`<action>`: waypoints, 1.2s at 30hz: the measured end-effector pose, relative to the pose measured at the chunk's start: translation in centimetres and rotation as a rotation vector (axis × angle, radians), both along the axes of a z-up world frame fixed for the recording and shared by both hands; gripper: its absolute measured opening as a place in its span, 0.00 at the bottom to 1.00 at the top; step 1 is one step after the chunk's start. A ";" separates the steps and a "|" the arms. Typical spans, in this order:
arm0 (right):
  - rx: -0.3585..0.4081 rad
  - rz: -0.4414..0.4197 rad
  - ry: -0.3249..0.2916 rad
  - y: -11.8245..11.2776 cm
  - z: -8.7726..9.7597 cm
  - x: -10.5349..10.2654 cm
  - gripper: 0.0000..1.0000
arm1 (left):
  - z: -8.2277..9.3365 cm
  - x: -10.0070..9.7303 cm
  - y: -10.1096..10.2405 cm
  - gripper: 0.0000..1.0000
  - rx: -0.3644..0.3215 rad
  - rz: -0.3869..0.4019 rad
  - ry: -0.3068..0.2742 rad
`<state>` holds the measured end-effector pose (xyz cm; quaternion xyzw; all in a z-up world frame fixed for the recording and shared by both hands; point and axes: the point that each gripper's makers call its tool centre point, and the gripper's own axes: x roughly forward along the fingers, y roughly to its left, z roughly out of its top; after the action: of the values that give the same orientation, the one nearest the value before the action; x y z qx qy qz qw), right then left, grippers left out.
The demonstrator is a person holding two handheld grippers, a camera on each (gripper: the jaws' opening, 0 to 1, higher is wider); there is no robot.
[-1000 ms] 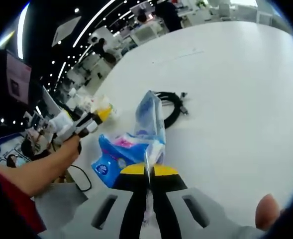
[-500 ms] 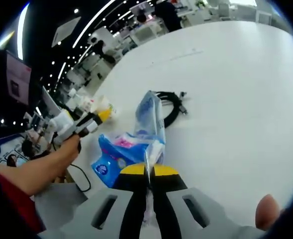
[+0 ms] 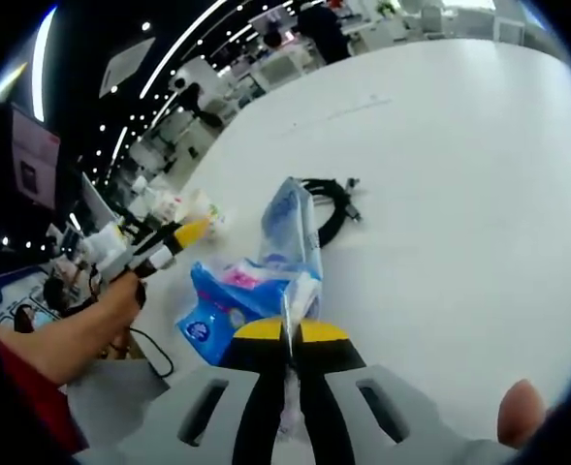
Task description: Arrange the tabletop items into an orderly group along one side of the table until the central work area is clear of visible clutter.
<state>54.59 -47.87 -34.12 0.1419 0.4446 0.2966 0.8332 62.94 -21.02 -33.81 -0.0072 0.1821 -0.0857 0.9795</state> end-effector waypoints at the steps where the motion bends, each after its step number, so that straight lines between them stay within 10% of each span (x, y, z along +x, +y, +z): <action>1: 0.001 -0.001 0.000 0.0 0.0 0.0 0.04 | 0.3 -0.3 0.0 0.61 0.003 0.000 -0.002; 36: -0.042 0.098 0.116 2.3 -2.3 -4.9 0.11 | 9.1 -8.0 -6.5 0.56 -0.056 -0.176 -0.101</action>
<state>49.73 -45.55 -36.39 0.1194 0.5045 0.3188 0.7934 54.96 -27.49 -24.68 -0.0140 0.1299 -0.1765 0.9756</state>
